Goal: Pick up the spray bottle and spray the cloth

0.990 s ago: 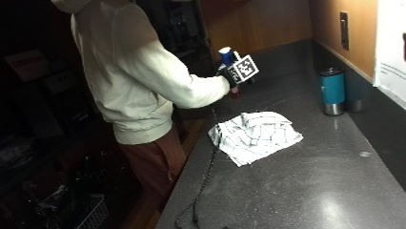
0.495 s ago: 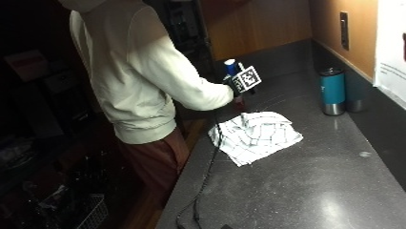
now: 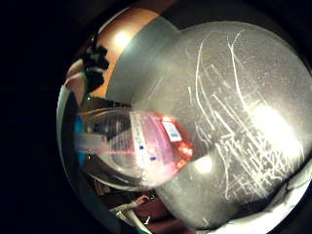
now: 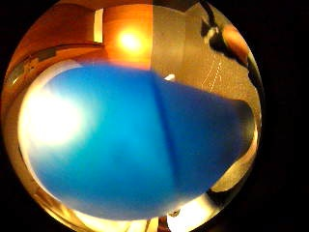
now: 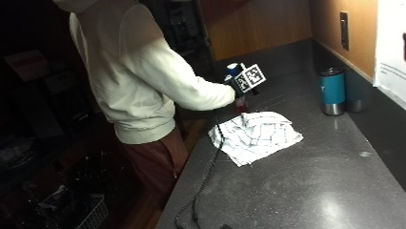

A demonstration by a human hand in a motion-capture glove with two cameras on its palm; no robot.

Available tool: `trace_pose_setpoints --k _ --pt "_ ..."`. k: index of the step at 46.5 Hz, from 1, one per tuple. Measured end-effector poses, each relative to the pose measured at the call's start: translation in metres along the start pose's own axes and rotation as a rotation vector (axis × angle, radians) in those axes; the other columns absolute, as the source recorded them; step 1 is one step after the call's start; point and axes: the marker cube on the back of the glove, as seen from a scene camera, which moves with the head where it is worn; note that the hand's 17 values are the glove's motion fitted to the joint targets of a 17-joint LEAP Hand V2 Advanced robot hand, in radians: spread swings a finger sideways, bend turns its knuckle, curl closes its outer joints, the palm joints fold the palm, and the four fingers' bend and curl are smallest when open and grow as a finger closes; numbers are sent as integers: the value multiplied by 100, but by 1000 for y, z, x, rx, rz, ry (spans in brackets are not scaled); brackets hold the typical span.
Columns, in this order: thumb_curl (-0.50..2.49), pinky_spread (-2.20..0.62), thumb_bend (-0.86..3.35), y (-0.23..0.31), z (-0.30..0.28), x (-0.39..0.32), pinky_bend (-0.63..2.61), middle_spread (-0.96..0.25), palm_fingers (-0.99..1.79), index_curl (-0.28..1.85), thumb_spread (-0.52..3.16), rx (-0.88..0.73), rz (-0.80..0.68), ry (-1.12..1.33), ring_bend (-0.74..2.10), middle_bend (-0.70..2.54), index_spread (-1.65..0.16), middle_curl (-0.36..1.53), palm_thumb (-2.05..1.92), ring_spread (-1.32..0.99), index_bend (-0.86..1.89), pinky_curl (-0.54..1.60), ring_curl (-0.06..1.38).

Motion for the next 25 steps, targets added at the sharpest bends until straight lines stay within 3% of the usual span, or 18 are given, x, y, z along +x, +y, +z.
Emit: trace_pose_setpoints --k 8,25 --pt "54 -3 -7 12 -19 -1 44 -11 45 32 77 -18 16 27 30 16 -35 36 64 -15 4 39 36" --pt "46 1 -4 48 -49 -18 48 -9 37 23 84 85 36 71 37 20 -39 35 61 -13 11 37 35"
